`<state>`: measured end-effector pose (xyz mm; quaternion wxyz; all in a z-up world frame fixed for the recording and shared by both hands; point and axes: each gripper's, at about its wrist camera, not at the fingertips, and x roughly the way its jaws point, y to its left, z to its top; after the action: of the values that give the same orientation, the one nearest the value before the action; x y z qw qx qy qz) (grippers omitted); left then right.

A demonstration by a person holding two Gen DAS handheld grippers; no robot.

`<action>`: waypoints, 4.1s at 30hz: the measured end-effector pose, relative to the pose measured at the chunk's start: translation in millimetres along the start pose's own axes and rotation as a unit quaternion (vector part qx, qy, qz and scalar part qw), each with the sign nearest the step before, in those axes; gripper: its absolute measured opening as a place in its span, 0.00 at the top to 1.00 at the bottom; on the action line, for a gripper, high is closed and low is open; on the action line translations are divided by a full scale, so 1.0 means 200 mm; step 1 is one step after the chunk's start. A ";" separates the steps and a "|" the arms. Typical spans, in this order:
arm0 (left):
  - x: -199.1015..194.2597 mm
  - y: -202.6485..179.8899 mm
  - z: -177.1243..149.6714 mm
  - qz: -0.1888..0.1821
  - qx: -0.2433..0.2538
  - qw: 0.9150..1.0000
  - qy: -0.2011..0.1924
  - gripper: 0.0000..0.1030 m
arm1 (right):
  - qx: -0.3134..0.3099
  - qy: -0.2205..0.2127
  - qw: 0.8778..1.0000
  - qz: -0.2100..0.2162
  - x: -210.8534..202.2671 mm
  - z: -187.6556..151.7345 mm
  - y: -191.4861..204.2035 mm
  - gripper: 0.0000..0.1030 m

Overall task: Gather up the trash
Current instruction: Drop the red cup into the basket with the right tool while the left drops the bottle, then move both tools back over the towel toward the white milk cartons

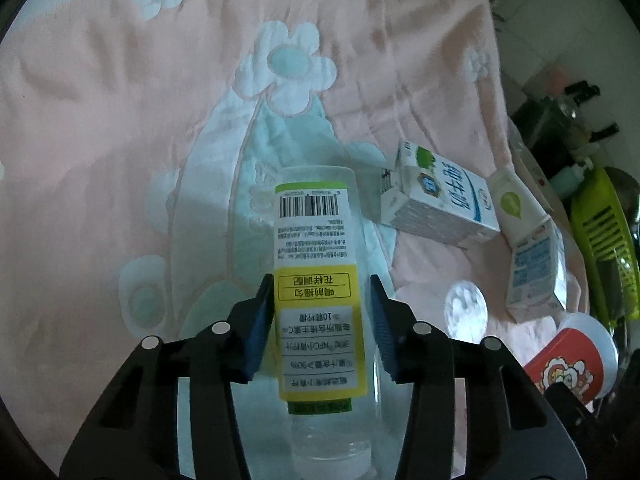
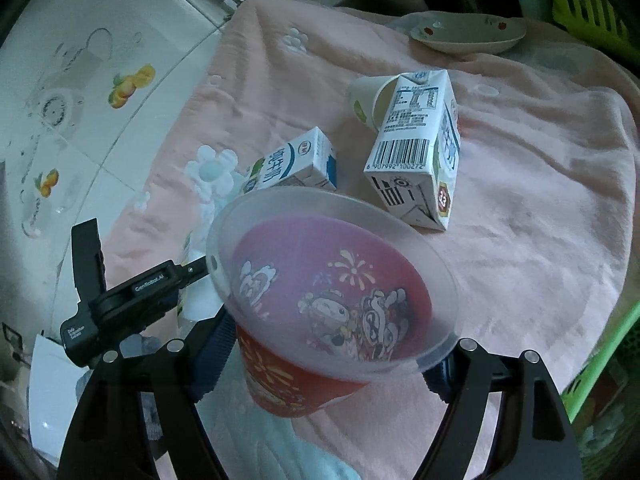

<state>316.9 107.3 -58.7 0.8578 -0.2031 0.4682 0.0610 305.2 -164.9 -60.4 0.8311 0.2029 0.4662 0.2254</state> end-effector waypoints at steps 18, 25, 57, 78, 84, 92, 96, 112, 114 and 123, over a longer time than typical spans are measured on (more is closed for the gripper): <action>-0.35 -0.08 -0.26 -0.044 0.055 0.997 -0.027 0.59 | -0.018 -0.020 1.000 -0.002 -0.30 -0.16 -0.04 0.26; -0.43 -0.18 -0.37 -0.062 0.079 0.994 -0.029 0.59 | -0.024 -0.036 0.999 -0.030 -0.49 -0.29 -0.15 0.26; -0.37 -1.16 -1.03 -0.183 0.240 0.952 0.051 0.59 | 0.054 -0.021 0.972 -0.229 -0.97 -0.77 -1.03 0.24; -0.16 -1.44 -1.25 -0.189 0.272 0.938 0.098 0.58 | 0.061 -0.045 0.971 -0.227 -1.14 -0.84 -1.07 0.24; -0.10 -1.48 -1.29 -0.192 0.277 0.935 0.114 0.56 | 0.065 -0.053 0.969 -0.232 -1.19 -0.87 -1.08 0.24; -0.12 -1.47 -1.31 -0.197 0.282 0.932 0.116 0.45 | 0.069 -0.056 0.969 -0.231 -1.21 -0.87 -1.08 0.24; -0.17 -1.44 -1.27 -0.203 0.283 0.931 0.105 0.43 | 0.064 -0.058 0.970 -0.229 -1.21 -0.86 -1.05 0.24; -0.33 -1.13 -1.07 -0.183 0.262 0.946 0.057 0.41 | 0.033 -0.052 0.974 -0.216 -1.12 -0.76 -0.90 0.24; -0.34 -1.08 -1.03 -0.178 0.256 0.949 0.049 0.41 | 0.027 -0.050 0.975 -0.213 -1.10 -0.73 -0.87 0.24; -0.39 -0.83 -0.81 -0.145 0.222 0.964 0.013 0.41 | -0.004 -0.035 0.981 -0.190 -0.91 -0.52 -0.67 0.23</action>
<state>196.5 -101.5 -22.4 0.8748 -0.0746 0.4467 -0.1723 155.7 -364.2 -59.1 0.8757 0.1146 0.4656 0.0578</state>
